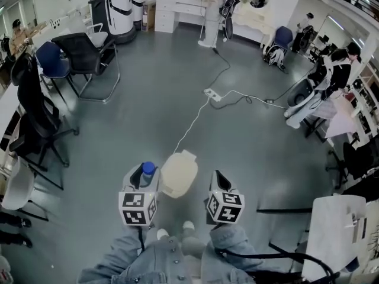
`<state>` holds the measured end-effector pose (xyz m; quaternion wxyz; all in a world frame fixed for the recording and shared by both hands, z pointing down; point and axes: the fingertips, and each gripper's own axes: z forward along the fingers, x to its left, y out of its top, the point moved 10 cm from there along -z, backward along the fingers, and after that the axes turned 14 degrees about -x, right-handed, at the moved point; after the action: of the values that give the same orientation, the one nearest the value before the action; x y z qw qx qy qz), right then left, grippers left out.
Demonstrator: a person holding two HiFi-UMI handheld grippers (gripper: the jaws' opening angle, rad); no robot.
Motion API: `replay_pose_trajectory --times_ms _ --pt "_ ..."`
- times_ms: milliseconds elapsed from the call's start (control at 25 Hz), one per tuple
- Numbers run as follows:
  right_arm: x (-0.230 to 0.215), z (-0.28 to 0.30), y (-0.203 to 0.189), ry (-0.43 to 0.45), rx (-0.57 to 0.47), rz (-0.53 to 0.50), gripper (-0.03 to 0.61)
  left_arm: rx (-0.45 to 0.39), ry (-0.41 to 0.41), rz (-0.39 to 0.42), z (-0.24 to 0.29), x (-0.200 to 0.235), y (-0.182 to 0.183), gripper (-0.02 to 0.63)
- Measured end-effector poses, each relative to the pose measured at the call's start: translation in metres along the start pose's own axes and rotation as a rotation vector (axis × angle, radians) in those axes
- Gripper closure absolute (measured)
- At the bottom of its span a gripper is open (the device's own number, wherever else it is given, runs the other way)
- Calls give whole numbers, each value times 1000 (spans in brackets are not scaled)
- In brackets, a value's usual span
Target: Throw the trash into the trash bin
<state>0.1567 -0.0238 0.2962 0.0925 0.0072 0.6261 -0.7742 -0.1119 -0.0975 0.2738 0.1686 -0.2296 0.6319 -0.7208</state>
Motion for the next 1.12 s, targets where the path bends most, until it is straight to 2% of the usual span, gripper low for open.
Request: replay_pose_trajectory --times_ms 160,320,560,840,1120 --pt "-10 41 -11 32 43 20 575 3 71 0 15 7 -8 417" --pt "-13 69 -15 82 72 -20 575 28 138 -13 20 14 -21 417" --pt "-19 105 -44 134 127 -45 575 62 236 -22 30 31 -59 416" --pt "-2 142 -126 191 209 -79 575 136 279 -28 31 66 -141 417" --pt "5 154 -227 199 311 -87 575 177 307 -49 34 83 -228 417"
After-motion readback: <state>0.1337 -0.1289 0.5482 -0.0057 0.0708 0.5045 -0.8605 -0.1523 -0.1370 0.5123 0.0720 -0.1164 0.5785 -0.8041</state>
